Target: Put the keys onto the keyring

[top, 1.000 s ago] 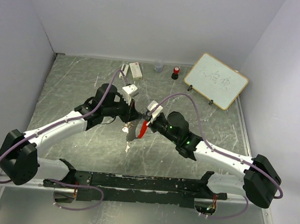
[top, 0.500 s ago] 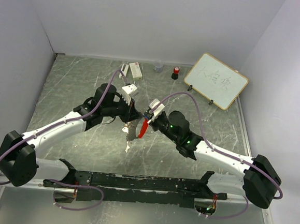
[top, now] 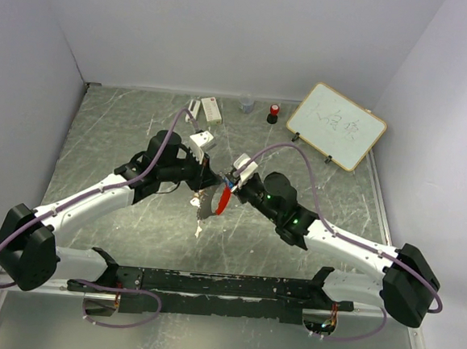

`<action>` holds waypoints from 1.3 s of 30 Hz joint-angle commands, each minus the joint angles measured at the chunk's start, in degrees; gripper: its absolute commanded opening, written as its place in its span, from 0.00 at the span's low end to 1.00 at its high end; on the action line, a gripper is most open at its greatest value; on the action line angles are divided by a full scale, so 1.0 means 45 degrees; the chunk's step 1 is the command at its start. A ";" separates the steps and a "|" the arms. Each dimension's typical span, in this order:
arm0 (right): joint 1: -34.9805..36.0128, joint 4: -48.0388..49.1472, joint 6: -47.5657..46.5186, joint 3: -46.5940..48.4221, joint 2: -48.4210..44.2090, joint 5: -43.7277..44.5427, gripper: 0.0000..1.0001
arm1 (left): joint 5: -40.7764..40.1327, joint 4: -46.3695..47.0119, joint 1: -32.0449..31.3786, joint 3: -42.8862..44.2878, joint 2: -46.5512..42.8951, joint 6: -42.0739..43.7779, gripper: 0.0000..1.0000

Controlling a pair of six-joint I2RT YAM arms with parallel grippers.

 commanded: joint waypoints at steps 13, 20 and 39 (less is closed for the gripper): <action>-0.0285 -0.1274 -0.1157 0.1223 -0.0087 0.0472 0.00 | -0.0718 0.0320 -0.0084 0.0018 0.0141 0.0069 0.35; -0.0292 -0.1592 -0.1283 0.1504 -0.0137 0.0539 0.00 | -0.1882 0.0047 -0.0080 0.0096 -0.0195 0.0121 0.54; -0.0313 -0.4155 -0.0988 0.3278 0.0445 0.0801 0.00 | -0.1319 0.3343 -0.0137 -0.1421 -0.1438 0.0691 0.37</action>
